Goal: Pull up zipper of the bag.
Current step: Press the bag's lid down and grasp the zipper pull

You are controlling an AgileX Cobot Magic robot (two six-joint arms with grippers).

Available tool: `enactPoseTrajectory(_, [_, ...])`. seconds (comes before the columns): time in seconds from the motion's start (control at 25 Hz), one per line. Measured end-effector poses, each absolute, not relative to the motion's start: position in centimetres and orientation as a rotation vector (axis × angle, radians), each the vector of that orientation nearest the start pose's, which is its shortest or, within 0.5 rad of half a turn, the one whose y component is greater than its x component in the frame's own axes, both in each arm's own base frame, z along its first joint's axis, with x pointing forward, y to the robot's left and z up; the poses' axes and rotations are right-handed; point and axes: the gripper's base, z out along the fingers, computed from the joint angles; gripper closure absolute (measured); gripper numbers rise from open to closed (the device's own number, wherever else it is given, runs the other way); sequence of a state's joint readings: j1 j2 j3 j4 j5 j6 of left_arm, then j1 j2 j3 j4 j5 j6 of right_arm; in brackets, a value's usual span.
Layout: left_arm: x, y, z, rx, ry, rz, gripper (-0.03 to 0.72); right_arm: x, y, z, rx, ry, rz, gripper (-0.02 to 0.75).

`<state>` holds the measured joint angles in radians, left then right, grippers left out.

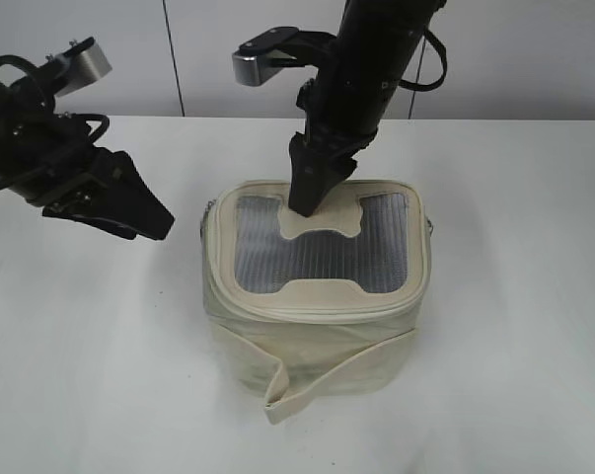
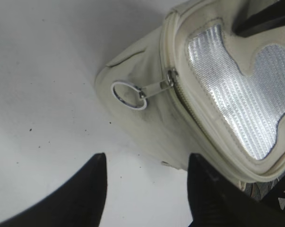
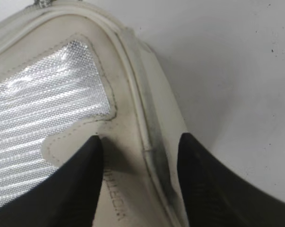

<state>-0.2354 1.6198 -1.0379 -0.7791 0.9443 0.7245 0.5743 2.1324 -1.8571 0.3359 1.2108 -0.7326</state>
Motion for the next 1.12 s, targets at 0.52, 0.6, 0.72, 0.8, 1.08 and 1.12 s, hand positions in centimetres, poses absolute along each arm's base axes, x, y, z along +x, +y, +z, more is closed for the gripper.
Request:
enactPoseTrajectory(0.52, [28.6,-12.3,23.3,0.763,2.597,-0.857,0.27,36.2,26.9,23.0,-1.7,2.36,0.486,0.678])
enactPoseTrajectory(0.6, [28.6,-12.3,23.3,0.806,2.567,-0.855,0.27,36.2,26.9,23.1,-1.701,2.357,0.487,0.681])
enactPoseTrajectory(0.72, [28.7,-12.3,23.3,0.871,2.522,-0.828,0.27,36.1,26.9,23.3,-1.7,2.351,0.486,0.681])
enactPoseTrajectory(0.8, [28.9,-12.3,23.3,0.919,2.483,-0.795,0.27,36.1,26.9,23.3,-1.701,2.349,0.485,0.681])
enactPoseTrajectory(1.08, [29.9,-12.1,22.8,1.012,2.378,-0.677,0.269,36.0,26.8,23.6,-1.702,2.344,0.483,0.681])
enactPoseTrajectory(1.12, [30.0,-12.1,22.7,1.033,2.363,-0.666,0.269,36.0,26.8,23.6,-1.702,2.343,0.482,0.681])
